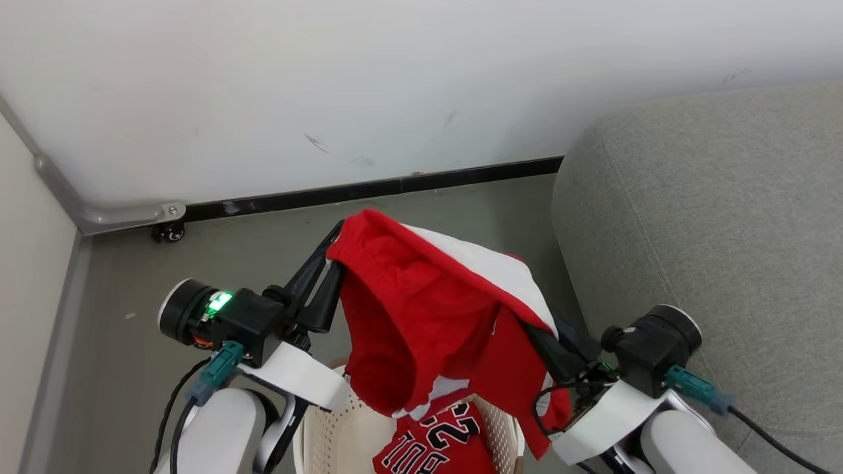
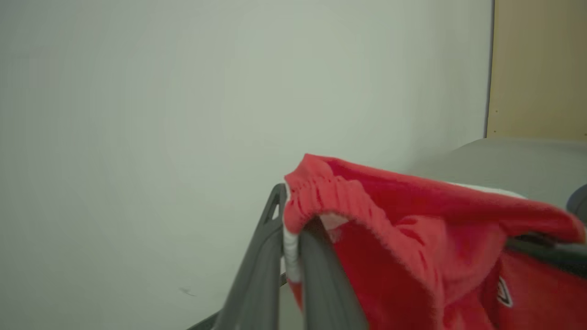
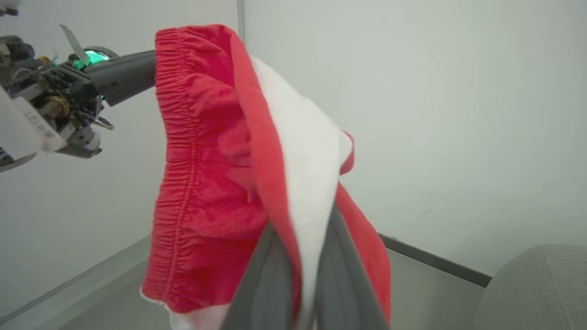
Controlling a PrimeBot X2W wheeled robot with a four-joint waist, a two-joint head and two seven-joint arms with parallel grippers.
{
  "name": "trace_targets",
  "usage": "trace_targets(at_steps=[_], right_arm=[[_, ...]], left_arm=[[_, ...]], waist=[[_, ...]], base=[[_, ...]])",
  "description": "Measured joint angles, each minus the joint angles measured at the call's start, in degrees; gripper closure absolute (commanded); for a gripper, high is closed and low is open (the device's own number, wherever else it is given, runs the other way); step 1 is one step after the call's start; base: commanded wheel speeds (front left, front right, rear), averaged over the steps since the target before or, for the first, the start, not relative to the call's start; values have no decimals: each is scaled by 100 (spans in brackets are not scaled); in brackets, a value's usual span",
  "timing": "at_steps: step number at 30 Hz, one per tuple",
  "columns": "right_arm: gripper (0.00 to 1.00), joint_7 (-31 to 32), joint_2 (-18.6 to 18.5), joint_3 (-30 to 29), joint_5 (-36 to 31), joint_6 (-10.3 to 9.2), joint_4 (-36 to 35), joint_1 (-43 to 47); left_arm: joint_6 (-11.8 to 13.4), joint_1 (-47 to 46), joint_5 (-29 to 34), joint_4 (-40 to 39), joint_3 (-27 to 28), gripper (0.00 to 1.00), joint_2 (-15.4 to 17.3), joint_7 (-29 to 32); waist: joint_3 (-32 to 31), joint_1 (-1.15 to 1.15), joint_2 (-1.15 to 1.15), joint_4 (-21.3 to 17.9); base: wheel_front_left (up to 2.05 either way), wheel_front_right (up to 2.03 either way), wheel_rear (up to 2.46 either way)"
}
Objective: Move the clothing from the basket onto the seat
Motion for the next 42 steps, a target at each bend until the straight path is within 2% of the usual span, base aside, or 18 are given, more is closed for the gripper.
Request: trace_targets(at_steps=[1, 2, 3, 4, 5, 6, 15, 22, 27, 42], right_arm=[[100, -2, 8, -58, 57, 0, -36, 13], [100, -15, 9, -121, 113, 0, -81, 25], [100, -34, 18, -210, 163, 0, -120, 43], [100, -53, 19, -304, 192, 0, -153, 77], [100, -66, 23, -408, 227, 0, -164, 113], [100, -73, 22, -503, 256, 0, -165, 130], [100, -134, -12, -1438, 241, 1, -308, 162], [100, -142, -104, -2086, 140, 0, -465, 467], [100, -142, -46, -2285, 30, 0, -604, 737], [100, -108, 358, -2697, -240, 0, -1148, 1482]], left_arm=[[0, 30, -32, 76, 40, 100, 11, 0], [0, 47, -47, 149, 55, 95, 19, 0], [0, 50, -53, 204, 66, 76, 19, 0], [0, 51, -81, 241, 77, 52, 12, 0], [0, 51, -116, 278, 91, 21, 4, 0], [0, 52, -145, 310, 96, 0, 1, 0], [-29, 208, -481, 480, 274, 0, -21, 0], [2, 399, -653, 468, 692, 0, 45, 0], [126, 399, -650, 312, 876, 0, -15, 0], [114, 534, -564, 59, 813, 0, -328, 0]], waist=[[6, 0, 0, -18], [11, 0, 0, -36], [16, 0, 0, -54], [20, 0, 0, -73], [24, 0, 0, -92], [27, 0, 0, -109], [33, 0, 0, -269], [32, 0, 0, -409], [19, 0, 0, -528], [-104, 0, 0, -1076]], base=[[0, 0, 0], [0, 0, 0], [0, 0, 0], [0, 0, 0], [0, 0, 0], [0, 0, 0], [0, 0, 0], [0, 0, 0], [0, 0, 0], [0, 0, 0]])
